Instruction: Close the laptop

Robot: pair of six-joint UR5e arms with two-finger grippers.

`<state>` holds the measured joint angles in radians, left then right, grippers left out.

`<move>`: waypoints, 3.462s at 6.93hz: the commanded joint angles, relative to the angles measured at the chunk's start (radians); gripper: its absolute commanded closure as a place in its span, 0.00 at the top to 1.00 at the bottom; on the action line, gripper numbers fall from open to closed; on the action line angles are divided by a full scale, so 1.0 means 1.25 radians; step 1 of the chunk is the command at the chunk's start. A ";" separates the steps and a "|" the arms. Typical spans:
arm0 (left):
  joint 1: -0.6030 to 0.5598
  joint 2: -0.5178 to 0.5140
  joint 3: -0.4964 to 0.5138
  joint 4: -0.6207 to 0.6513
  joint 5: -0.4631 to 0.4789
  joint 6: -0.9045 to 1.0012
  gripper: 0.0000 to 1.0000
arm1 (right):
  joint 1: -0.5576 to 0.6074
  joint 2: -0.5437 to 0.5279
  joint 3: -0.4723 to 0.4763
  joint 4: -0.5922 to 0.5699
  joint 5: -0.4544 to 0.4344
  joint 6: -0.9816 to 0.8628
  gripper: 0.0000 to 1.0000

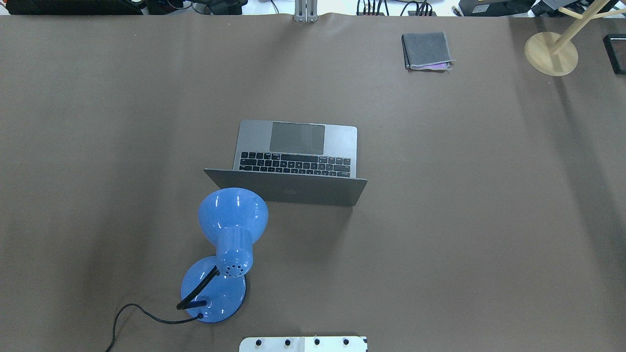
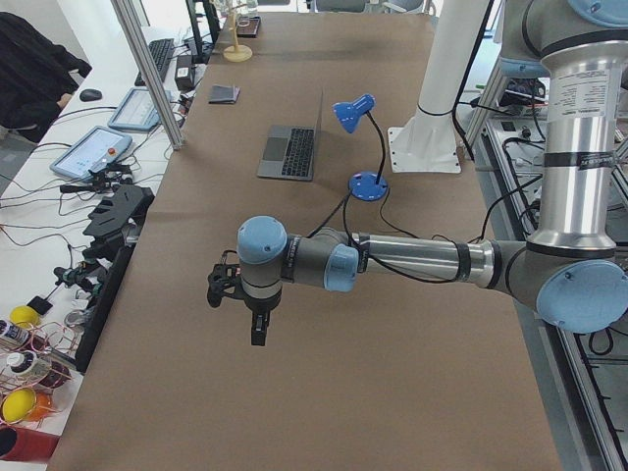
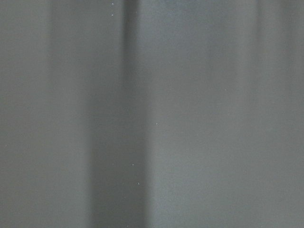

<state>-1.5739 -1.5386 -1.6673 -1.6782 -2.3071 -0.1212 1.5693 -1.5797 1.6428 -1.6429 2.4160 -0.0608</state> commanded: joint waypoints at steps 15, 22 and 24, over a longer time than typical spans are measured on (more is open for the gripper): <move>0.344 -0.279 -0.019 -0.158 -0.125 -0.577 0.78 | -0.378 0.257 0.205 0.005 0.115 0.643 0.90; 0.507 -0.272 -0.124 -0.156 -0.254 -0.721 0.00 | -0.666 0.257 0.398 0.005 0.055 0.852 0.00; 0.564 -0.286 -0.130 -0.156 -0.253 -0.731 0.00 | -0.715 0.278 0.398 0.005 0.036 0.852 0.00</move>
<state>-0.9094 -1.8864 -1.8228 -1.8730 -2.6236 -1.0225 0.7114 -1.2438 2.1382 -1.6369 2.4776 1.0041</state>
